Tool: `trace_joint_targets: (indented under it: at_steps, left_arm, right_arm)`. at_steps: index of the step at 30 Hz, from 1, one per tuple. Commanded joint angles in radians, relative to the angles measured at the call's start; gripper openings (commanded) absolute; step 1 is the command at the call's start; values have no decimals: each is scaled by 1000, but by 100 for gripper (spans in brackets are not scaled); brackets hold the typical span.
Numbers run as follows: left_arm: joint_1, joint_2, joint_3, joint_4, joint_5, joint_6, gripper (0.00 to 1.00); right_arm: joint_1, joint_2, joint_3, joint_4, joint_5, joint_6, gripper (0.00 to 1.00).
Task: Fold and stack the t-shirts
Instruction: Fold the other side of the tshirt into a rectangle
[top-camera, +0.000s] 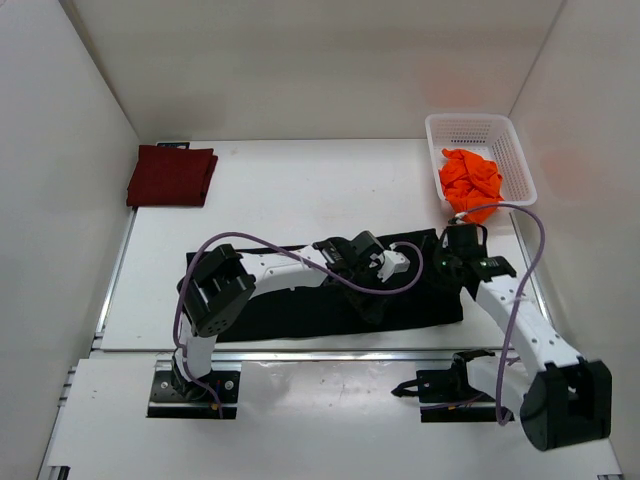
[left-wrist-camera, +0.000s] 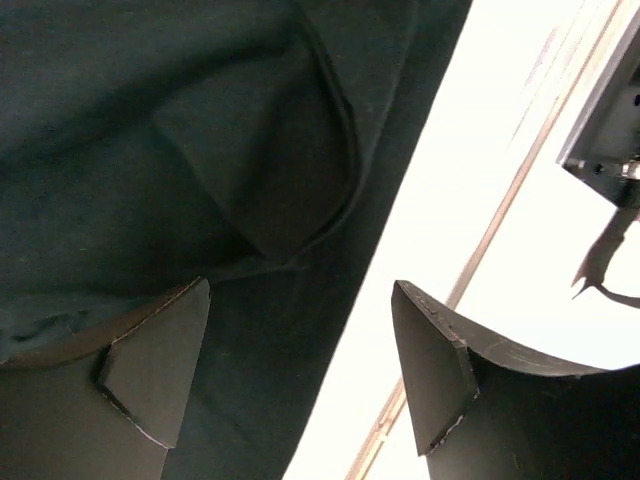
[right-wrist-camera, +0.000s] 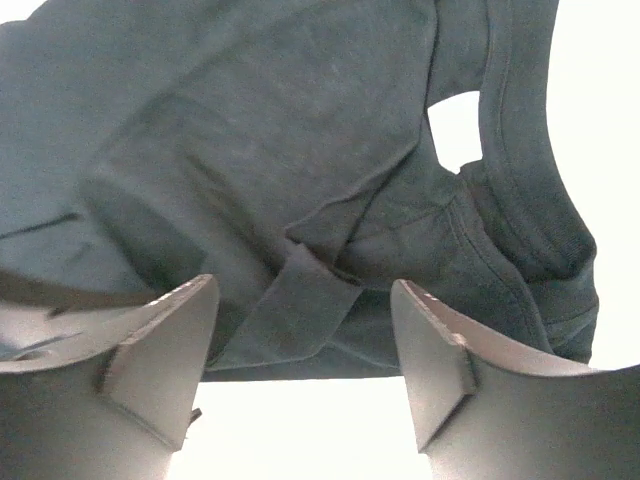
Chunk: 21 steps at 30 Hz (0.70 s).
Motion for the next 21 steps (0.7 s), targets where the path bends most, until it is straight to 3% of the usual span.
trace_joint_targets:
  at_steps: [1,9,17,21]
  left_arm:
    - [4,-18,-1,14,19,-42,84]
    - [39,-43,-28,17,-21,-71,84]
    - [35,-52,-47,28,-1,-68,84]
    - [45,-61,-61,35,-5,-79,85]
  right_arm:
    - [26,80,63,-18,80,-3,69]
    - [31,233,96,-18,55,-48,63]
    - [42,226,-25,80,17,-3,56]
    - [39,235,-30,77,40,-2,46]
